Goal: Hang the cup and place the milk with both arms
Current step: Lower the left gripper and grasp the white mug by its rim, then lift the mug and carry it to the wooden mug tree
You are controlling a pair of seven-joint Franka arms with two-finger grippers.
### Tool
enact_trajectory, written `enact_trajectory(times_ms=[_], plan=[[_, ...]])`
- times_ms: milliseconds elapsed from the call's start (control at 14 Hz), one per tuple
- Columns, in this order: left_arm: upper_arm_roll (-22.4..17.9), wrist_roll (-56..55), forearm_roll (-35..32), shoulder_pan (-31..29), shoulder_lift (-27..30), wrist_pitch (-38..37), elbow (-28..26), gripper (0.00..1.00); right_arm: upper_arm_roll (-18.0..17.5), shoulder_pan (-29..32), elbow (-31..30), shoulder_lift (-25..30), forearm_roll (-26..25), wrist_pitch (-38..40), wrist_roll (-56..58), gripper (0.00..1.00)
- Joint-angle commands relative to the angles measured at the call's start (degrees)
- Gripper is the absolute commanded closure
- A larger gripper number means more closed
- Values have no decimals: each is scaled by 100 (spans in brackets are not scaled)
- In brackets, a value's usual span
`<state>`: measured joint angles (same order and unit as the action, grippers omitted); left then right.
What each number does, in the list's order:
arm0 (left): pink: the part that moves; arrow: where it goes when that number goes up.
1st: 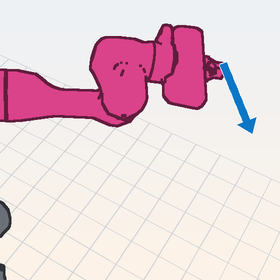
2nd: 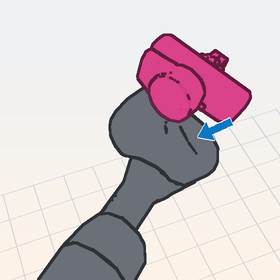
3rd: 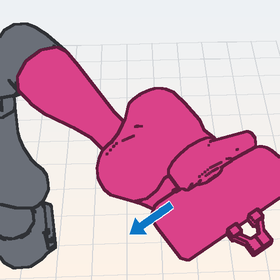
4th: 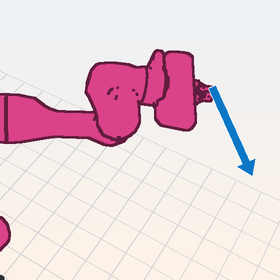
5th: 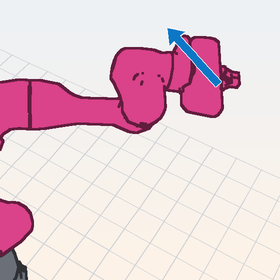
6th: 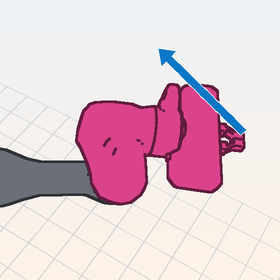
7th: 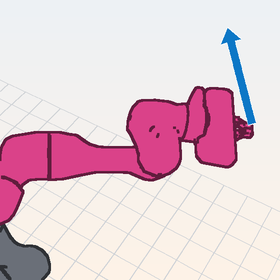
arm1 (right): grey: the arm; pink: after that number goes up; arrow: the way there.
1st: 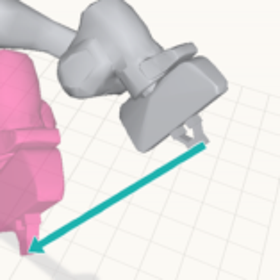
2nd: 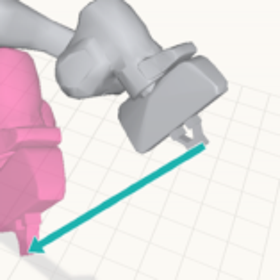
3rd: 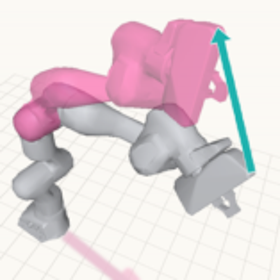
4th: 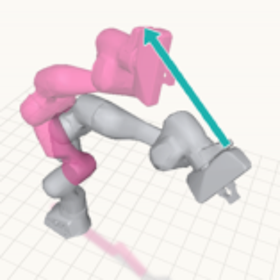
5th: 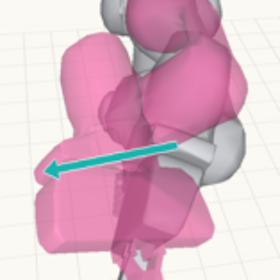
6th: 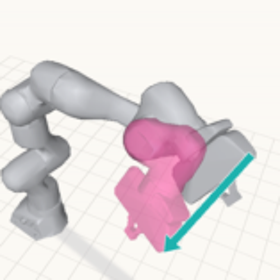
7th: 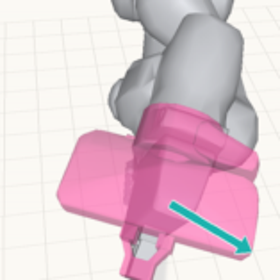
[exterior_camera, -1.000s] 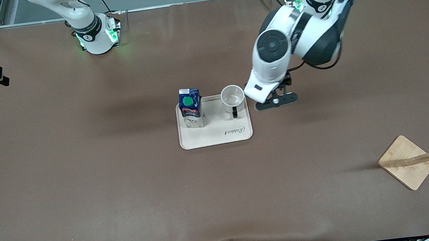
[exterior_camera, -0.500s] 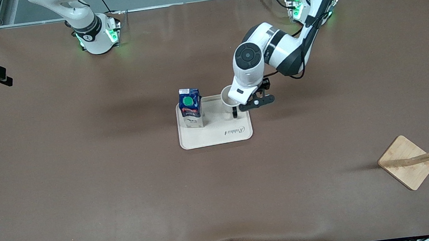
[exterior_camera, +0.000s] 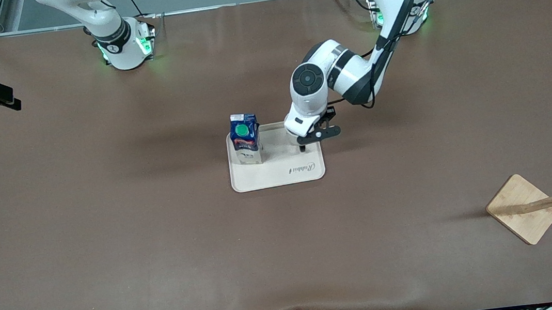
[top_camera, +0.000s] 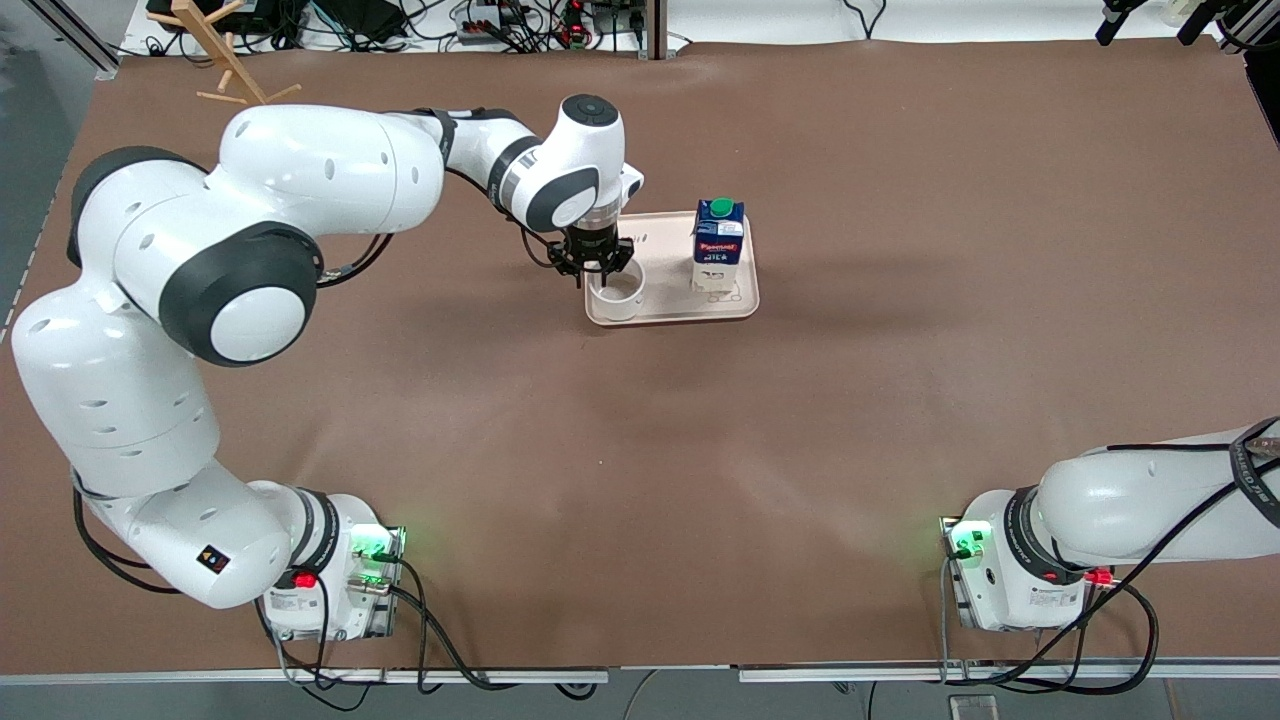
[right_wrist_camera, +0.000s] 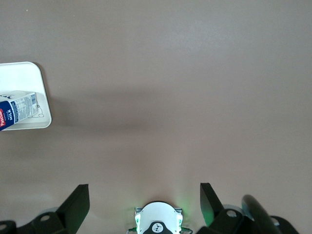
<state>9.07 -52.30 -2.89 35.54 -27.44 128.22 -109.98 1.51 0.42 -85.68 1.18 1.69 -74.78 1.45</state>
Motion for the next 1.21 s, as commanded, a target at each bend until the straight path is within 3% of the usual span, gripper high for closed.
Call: enact_trajectory(times_ms=[0, 286, 500, 643, 786, 1143], plan=[[-1, -114, -98, 102, -24, 27, 117, 100, -11, -6, 166, -83, 77, 95, 48, 0], [-10, -52, -98, 49, 63, -34, 302, 100, 16, -68, 139, -56, 77, 51, 49, 0], [-71, -26, -116, -3, 440, -209, 302, 100, 59, -77, 148, -56, 77, 51, 48, 0], [-81, 18, -622, -178, 774, -612, 363, 100, 60, -77, 140, -56, 77, 51, 57, 0], [-63, 228, -1072, -485, 1029, -1078, 582, 100, 68, -77, 139, -65, 77, 42, 57, 0], [-63, 1651, -1065, -1653, 1609, -1388, 829, 100, 147, -147, 104, -56, 77, -19, 57, 0]])
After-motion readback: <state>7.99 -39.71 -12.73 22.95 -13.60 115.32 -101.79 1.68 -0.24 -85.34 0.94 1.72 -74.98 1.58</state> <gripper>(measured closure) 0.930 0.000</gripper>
